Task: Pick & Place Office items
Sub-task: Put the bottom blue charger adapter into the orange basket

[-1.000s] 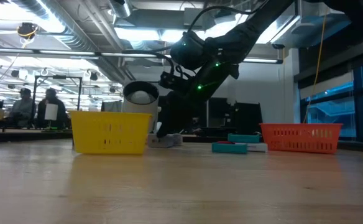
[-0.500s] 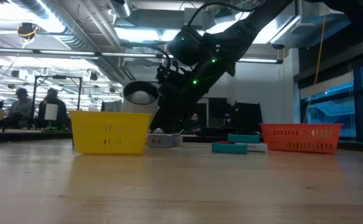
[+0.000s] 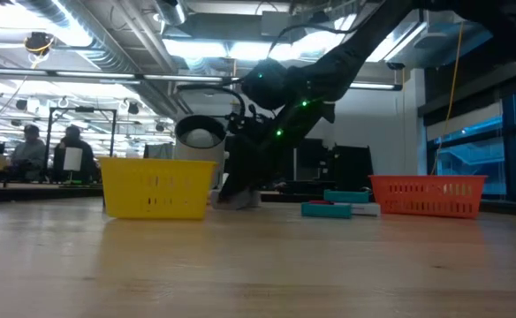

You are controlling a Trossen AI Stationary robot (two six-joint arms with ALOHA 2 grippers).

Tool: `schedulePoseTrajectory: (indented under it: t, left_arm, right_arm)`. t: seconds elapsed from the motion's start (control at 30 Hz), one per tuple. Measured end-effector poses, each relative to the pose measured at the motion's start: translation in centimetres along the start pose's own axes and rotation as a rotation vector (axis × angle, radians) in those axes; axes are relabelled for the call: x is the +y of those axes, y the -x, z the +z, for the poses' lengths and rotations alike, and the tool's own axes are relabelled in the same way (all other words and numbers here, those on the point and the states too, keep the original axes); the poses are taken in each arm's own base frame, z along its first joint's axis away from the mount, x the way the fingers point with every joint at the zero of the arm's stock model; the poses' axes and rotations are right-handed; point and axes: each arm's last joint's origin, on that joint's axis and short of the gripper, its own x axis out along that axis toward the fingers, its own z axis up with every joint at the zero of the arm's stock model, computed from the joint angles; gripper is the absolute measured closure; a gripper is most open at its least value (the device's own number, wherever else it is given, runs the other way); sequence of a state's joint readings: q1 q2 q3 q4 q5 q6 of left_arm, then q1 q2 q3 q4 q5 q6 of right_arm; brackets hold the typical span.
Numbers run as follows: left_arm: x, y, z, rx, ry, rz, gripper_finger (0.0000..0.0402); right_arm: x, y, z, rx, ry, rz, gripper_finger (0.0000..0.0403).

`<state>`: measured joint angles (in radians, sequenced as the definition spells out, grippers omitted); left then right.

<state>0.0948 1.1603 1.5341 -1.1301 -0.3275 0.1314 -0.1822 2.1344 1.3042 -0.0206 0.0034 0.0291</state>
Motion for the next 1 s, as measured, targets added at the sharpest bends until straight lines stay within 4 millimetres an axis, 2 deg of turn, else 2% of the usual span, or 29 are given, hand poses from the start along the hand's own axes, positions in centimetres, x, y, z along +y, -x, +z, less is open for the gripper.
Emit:
schedulePoseTrajectory:
  t: [0.1, 0.4, 0.67, 1.0]
  left_arm:
    - [-0.2, 0.1, 0.0, -0.004, -0.006, -0.012, 0.0151]
    - [-0.4, 0.1, 0.1, -0.01, -0.012, -0.021, 0.0151]
    - [-0.4, 0.1, 0.1, -0.012, -0.009, -0.022, 0.0151]
    - [-0.5, 0.1, 0.1, -0.013, -0.007, -0.03, 0.0151]
  right_arm:
    - [0.4, -0.5, -0.5, 0.023, -0.044, 0.009, 0.008]
    - [2.3, -0.3, -0.8, 0.051, -0.107, -0.019, 0.0082]
    - [2.7, -0.2, -0.5, 0.043, -0.218, -0.038, 0.014]
    - [3.9, 0.1, 0.4, 0.052, -0.331, -0.032, 0.0143]
